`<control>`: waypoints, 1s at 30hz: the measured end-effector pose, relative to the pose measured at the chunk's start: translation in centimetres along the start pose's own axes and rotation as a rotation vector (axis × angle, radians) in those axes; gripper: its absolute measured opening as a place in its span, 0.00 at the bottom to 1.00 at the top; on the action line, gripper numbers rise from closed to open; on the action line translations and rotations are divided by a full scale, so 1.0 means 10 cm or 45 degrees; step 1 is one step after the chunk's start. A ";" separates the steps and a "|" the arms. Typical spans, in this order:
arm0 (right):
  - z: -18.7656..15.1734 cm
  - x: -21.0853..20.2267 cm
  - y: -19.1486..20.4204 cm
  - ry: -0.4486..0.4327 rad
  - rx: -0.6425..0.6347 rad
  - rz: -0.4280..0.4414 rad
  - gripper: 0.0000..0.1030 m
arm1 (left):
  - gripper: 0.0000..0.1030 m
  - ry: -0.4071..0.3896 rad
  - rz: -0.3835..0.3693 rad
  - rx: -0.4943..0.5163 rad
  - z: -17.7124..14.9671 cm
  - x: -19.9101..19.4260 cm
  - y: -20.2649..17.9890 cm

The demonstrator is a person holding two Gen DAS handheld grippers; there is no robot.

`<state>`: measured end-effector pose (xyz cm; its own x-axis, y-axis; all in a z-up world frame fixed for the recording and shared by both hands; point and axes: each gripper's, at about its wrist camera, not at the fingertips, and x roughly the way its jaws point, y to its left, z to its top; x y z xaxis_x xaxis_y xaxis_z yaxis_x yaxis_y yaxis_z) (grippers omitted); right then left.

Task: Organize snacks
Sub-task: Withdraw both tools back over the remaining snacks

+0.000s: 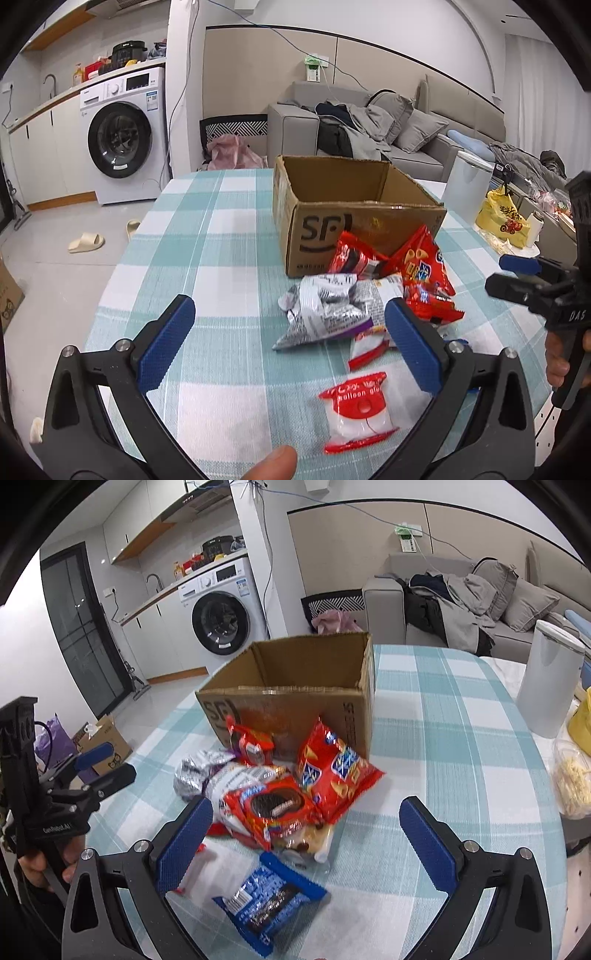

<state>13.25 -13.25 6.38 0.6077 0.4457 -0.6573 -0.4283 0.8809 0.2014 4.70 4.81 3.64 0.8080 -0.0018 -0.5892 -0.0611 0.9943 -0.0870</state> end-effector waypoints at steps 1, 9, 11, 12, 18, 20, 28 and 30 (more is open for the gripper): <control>-0.03 0.01 0.00 0.011 -0.004 -0.003 1.00 | 0.99 0.008 -0.003 0.000 -0.02 0.01 -0.01; -0.23 0.11 0.04 0.077 -0.023 0.005 1.00 | 0.99 0.061 -0.005 0.008 -0.22 0.04 -0.06; -0.26 0.13 0.05 0.086 -0.039 0.000 1.00 | 0.99 0.074 -0.008 0.003 -0.26 0.06 -0.06; -0.28 0.14 0.06 0.089 -0.046 -0.003 1.00 | 0.99 0.077 -0.008 -0.004 -0.28 0.07 -0.06; -0.35 0.23 0.08 0.144 -0.073 -0.011 1.00 | 0.99 0.121 -0.026 0.018 -0.40 0.16 -0.14; -0.37 0.25 0.08 0.165 -0.069 0.022 1.00 | 0.99 0.128 -0.030 0.027 -0.43 0.19 -0.16; -0.48 0.43 0.09 0.253 -0.068 0.043 1.00 | 0.99 0.182 -0.043 0.042 -0.53 0.32 -0.20; -0.51 0.48 0.13 0.281 -0.084 0.039 1.00 | 0.99 0.195 -0.044 0.056 -0.55 0.35 -0.21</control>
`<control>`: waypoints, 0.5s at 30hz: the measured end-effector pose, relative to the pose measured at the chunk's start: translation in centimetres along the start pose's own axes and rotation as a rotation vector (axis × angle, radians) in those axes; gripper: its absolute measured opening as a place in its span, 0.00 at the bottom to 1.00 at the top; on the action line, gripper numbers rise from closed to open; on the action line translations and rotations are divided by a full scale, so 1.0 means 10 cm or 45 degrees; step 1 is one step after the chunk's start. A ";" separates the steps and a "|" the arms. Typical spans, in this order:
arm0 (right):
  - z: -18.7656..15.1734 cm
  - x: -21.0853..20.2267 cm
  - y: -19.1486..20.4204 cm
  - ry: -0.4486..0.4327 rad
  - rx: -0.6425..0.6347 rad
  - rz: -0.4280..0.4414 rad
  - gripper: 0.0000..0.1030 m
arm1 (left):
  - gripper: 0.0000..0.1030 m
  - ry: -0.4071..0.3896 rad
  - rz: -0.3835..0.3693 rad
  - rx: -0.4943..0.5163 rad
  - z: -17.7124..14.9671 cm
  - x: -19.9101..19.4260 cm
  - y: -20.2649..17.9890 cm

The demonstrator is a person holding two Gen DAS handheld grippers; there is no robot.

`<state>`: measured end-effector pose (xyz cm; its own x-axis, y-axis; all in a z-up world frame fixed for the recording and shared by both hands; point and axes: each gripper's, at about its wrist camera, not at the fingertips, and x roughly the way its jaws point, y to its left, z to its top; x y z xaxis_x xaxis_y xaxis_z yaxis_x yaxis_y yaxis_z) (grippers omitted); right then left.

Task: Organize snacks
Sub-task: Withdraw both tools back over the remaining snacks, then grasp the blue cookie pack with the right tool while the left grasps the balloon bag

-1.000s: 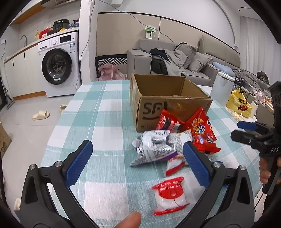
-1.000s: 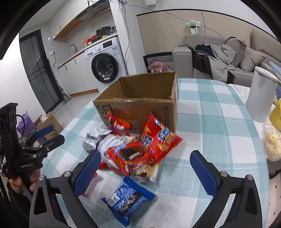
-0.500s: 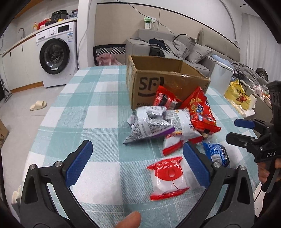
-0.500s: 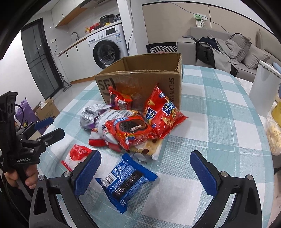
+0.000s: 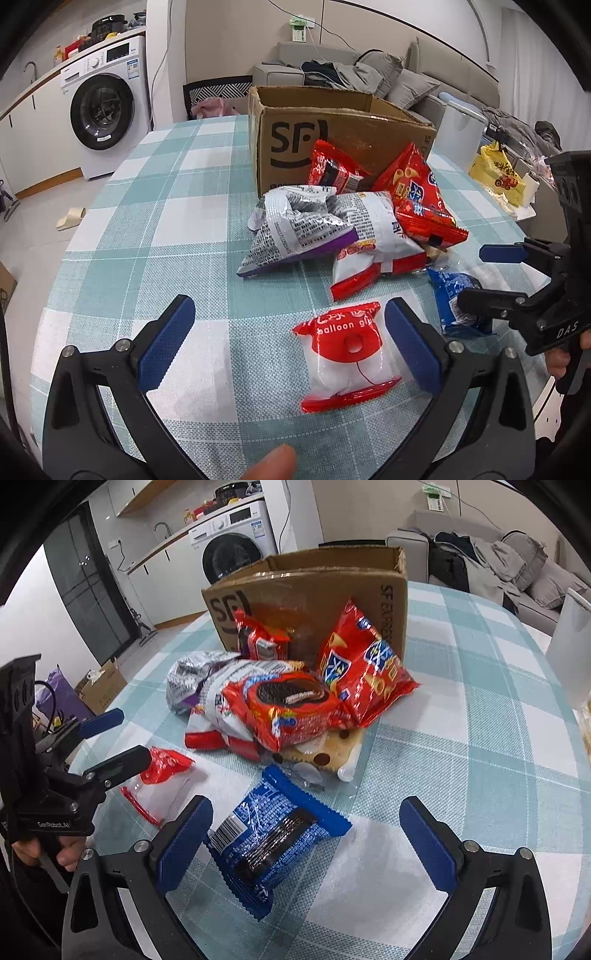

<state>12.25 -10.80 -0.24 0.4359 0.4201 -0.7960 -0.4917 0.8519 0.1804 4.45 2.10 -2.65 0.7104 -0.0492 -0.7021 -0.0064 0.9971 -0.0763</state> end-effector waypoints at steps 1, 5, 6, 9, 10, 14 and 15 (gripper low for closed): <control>0.00 0.02 0.01 0.011 -0.006 0.000 1.00 | 0.99 0.003 0.004 0.005 -0.01 0.01 0.00; -0.03 0.08 0.08 0.024 -0.009 0.007 1.00 | 0.99 0.012 -0.006 0.012 -0.02 0.04 -0.02; -0.03 0.10 0.09 0.024 -0.011 0.019 1.00 | 0.99 0.014 -0.009 0.016 -0.03 0.05 -0.03; -0.04 0.15 0.14 0.037 -0.018 0.019 1.00 | 0.99 0.024 -0.007 0.030 -0.04 0.09 -0.05; -0.04 0.16 0.15 0.041 -0.025 0.015 1.00 | 0.99 0.027 -0.010 0.031 -0.05 0.08 -0.05; -0.07 0.16 0.16 0.062 -0.075 0.009 1.00 | 0.99 0.041 -0.016 0.042 -0.07 0.11 -0.06; -0.09 0.15 0.17 0.064 -0.084 0.012 1.00 | 0.99 0.042 -0.019 0.044 -0.07 0.11 -0.07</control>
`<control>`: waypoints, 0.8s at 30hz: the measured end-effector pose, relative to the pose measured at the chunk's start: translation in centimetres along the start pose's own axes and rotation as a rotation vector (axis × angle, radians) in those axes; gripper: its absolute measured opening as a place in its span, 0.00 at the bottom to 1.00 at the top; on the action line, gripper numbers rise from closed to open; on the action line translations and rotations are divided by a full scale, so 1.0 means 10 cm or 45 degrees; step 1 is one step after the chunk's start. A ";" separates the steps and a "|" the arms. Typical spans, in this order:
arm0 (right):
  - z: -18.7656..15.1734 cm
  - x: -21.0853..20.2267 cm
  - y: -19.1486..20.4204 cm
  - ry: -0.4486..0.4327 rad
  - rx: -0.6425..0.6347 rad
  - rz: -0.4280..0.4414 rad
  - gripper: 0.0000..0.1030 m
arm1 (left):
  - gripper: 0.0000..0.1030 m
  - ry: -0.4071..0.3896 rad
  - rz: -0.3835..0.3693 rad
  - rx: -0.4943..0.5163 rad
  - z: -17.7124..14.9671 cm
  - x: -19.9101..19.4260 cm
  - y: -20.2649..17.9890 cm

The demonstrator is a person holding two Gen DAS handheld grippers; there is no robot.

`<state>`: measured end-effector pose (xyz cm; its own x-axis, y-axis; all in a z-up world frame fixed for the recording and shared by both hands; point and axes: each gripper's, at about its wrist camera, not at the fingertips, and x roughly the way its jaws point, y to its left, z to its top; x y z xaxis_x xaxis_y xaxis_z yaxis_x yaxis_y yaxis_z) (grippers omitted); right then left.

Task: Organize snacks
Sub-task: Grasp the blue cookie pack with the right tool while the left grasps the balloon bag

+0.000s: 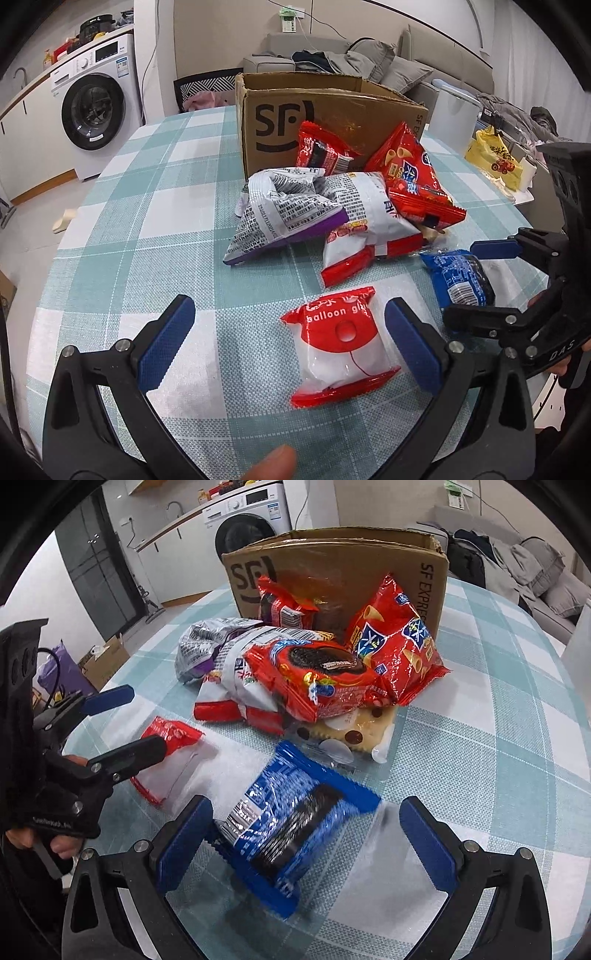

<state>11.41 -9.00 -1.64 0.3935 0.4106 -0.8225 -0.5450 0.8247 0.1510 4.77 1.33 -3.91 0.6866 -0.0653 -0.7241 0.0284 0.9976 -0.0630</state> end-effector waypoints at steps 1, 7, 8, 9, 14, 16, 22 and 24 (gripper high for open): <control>-0.01 -0.01 -0.01 0.004 -0.008 0.001 1.00 | 0.99 -0.001 -0.004 -0.002 -0.01 0.00 0.00; -0.06 -0.10 -0.17 0.020 0.000 -0.007 1.00 | 0.99 0.010 -0.009 -0.004 -0.03 0.01 0.01; -0.06 -0.11 -0.21 0.015 0.014 -0.013 1.00 | 0.99 0.014 -0.011 -0.004 -0.03 0.01 0.01; -0.06 -0.12 -0.24 0.017 0.023 -0.017 1.00 | 0.99 0.017 -0.012 -0.004 -0.03 0.02 0.01; -0.07 -0.16 -0.27 0.028 0.014 -0.022 1.00 | 0.99 0.037 -0.016 0.009 -0.05 0.06 -0.02; -0.08 -0.15 -0.27 0.035 0.004 -0.022 1.00 | 0.99 0.051 -0.018 0.017 -0.06 0.07 -0.03; -0.11 -0.15 -0.30 0.053 -0.002 -0.003 1.00 | 0.99 0.080 -0.010 0.071 -0.09 0.08 -0.08; -0.12 -0.15 -0.35 0.058 0.015 0.024 0.99 | 0.99 0.093 -0.002 0.082 -0.10 0.09 -0.09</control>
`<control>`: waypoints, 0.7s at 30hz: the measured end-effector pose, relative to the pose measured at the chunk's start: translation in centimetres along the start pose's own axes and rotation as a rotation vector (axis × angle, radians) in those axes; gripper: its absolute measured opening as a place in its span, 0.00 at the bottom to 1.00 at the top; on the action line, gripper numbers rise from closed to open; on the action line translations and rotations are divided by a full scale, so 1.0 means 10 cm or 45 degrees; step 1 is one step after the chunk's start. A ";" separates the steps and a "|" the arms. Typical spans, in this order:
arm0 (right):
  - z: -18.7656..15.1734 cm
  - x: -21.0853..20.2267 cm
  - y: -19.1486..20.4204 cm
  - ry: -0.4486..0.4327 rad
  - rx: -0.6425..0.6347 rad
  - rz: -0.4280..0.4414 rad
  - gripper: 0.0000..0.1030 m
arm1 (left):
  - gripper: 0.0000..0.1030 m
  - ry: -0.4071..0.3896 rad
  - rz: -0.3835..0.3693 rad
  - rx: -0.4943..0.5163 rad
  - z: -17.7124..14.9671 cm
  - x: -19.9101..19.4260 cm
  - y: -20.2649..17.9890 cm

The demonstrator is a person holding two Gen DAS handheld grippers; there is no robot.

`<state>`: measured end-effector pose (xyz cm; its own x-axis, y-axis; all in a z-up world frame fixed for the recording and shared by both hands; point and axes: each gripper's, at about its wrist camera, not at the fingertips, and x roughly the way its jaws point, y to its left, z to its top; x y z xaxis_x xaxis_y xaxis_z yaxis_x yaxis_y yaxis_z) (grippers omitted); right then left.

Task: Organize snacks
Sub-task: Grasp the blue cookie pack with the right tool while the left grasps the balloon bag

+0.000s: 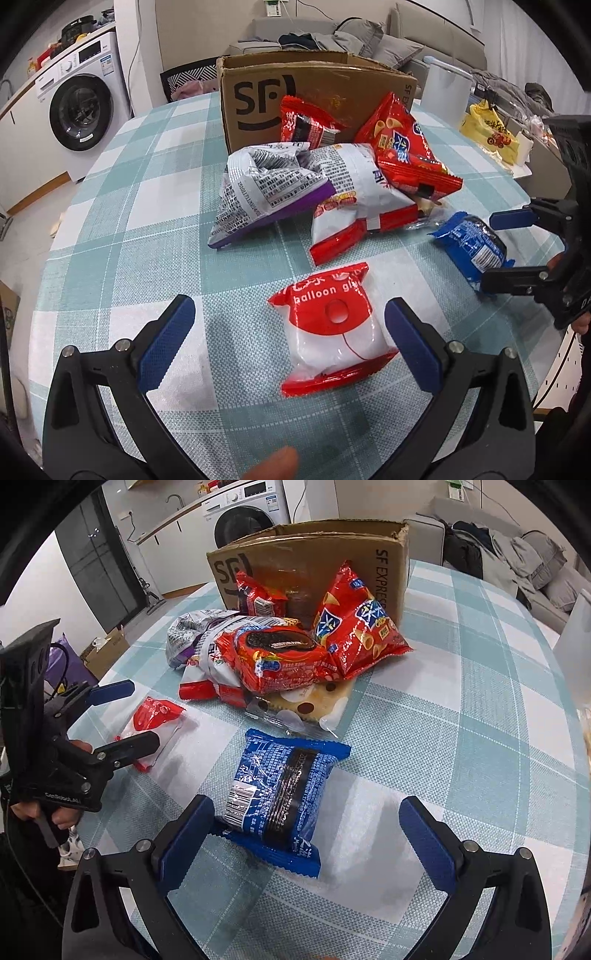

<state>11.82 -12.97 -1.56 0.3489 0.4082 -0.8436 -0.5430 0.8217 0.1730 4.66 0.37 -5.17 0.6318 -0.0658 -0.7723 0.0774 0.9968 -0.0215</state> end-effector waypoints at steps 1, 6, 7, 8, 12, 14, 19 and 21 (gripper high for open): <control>0.00 -0.01 -0.02 -0.004 0.009 0.004 0.99 | 0.99 0.004 0.001 0.007 0.00 0.00 0.00; -0.01 -0.03 0.03 -0.015 -0.006 0.035 0.85 | 0.94 0.039 -0.024 0.005 -0.01 0.03 0.01; -0.01 -0.03 0.04 -0.012 -0.013 0.044 0.81 | 0.88 0.046 -0.040 0.005 -0.01 0.04 0.01; -0.01 -0.03 0.06 -0.010 -0.019 0.054 0.80 | 0.85 0.053 -0.051 0.006 -0.02 0.04 0.01; -0.02 -0.04 0.12 -0.013 -0.044 0.074 0.73 | 0.69 0.061 -0.111 0.031 -0.03 0.03 -0.02; -0.03 -0.04 0.14 -0.017 -0.056 0.077 0.66 | 0.59 0.048 -0.141 0.049 -0.04 0.01 -0.05; -0.03 -0.10 0.22 -0.053 -0.089 0.064 0.44 | 0.39 0.010 -0.173 0.078 -0.06 -0.04 -0.08; -0.04 -0.13 0.26 -0.069 -0.117 0.061 0.44 | 0.39 -0.019 -0.174 0.080 -0.05 -0.09 -0.08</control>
<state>9.63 -11.50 -0.27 0.3606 0.4689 -0.8063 -0.6267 0.7621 0.1629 3.67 -0.34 -4.78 0.6234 -0.2021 -0.7554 0.2117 0.9736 -0.0858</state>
